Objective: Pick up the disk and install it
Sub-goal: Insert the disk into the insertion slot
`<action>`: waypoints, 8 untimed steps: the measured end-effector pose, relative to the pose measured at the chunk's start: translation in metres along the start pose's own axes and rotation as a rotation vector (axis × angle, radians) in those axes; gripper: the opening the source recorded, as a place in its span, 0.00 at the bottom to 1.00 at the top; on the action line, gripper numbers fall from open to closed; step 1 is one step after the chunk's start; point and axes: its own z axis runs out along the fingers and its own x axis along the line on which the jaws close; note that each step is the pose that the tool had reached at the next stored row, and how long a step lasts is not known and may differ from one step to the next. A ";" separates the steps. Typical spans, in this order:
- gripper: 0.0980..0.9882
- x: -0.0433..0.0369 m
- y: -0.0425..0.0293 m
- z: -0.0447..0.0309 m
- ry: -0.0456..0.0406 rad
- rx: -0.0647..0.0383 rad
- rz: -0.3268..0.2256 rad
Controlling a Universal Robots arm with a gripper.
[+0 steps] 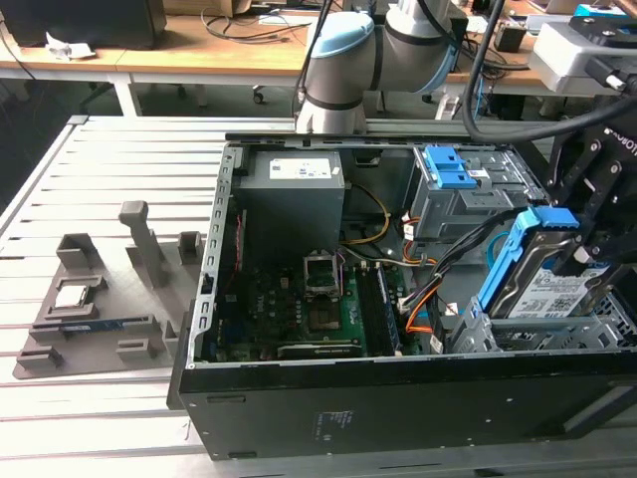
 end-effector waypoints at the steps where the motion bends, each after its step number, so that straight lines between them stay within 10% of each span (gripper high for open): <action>1: 0.30 0.0000 0.0000 0.0010 0.0000 0.000 0.000; 8: 0.30 -0.0002 0.0000 0.0087 0.0002 0.000 0.000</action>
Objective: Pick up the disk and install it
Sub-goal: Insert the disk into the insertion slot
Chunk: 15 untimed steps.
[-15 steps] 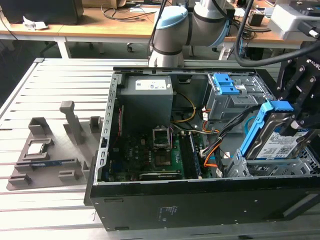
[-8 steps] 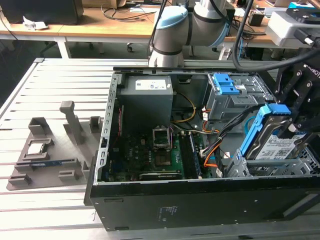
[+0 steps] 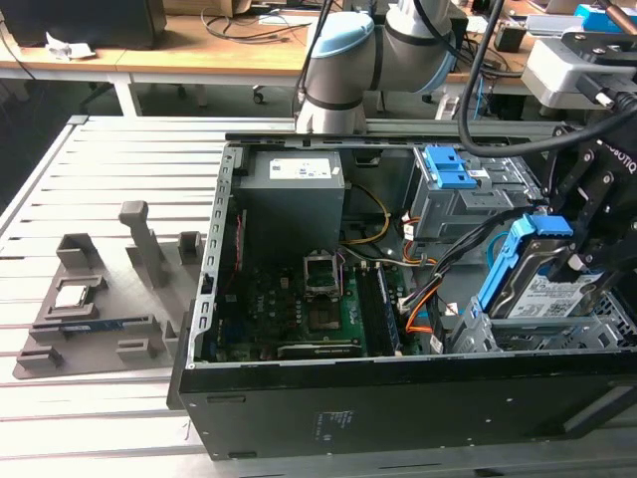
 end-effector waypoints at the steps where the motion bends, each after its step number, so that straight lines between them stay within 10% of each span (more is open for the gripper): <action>1: 0.30 0.0000 0.0000 0.0000 0.0001 0.000 0.000; 9: 0.37 0.0000 0.0000 0.0001 0.0002 0.000 0.000; 13: 0.02 0.0000 0.0000 0.0001 0.0003 0.000 0.000; 15: 0.01 0.0000 0.0000 0.0001 0.0004 0.000 0.000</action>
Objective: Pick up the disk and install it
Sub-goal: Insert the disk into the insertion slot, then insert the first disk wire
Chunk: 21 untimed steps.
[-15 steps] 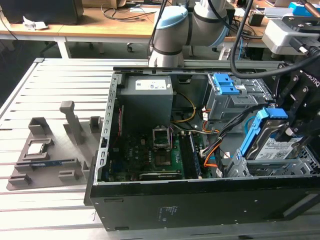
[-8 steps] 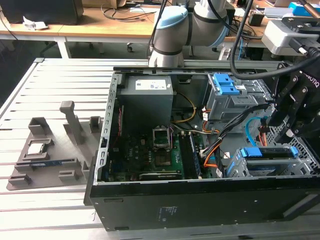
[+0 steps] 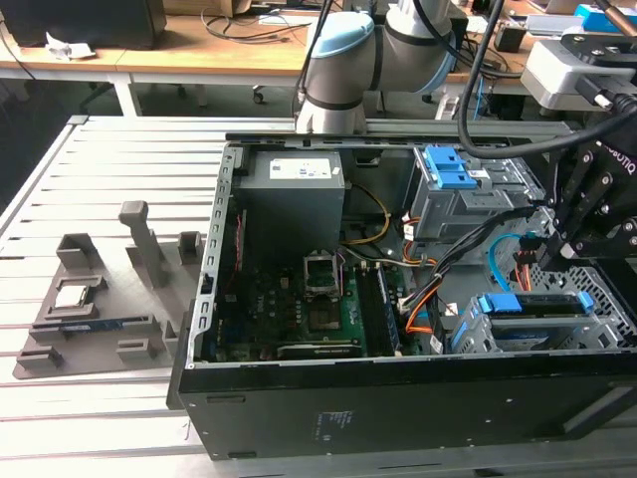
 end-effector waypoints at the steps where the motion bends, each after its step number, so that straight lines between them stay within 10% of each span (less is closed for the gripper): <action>1: 0.01 0.0000 0.0000 0.0000 0.0000 0.000 0.000; 11: 0.02 0.0000 0.0000 0.0000 0.0005 0.000 0.000; 16: 0.30 0.0000 0.0000 0.0000 0.0006 0.000 0.000; 21: 0.30 -0.0007 -0.0027 0.0000 0.0006 0.000 0.000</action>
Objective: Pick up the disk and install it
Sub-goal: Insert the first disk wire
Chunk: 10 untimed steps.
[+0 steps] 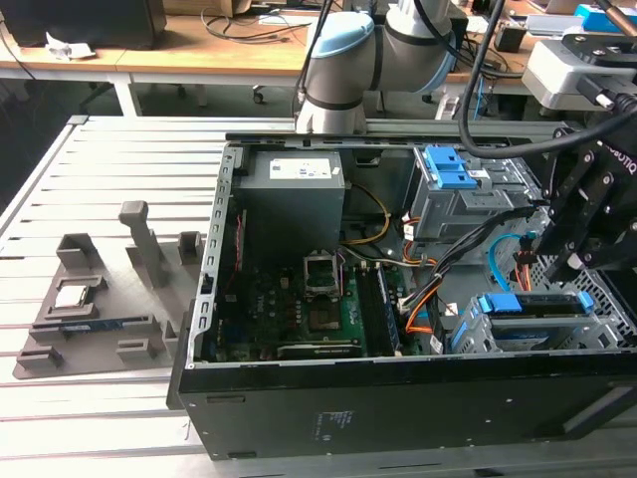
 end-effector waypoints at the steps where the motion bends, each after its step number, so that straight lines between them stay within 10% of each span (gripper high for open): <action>1: 0.30 -0.0006 -0.0029 0.0000 0.0001 0.000 0.000; 10: 0.30 -0.0145 -0.0308 -0.0004 0.0062 0.000 0.000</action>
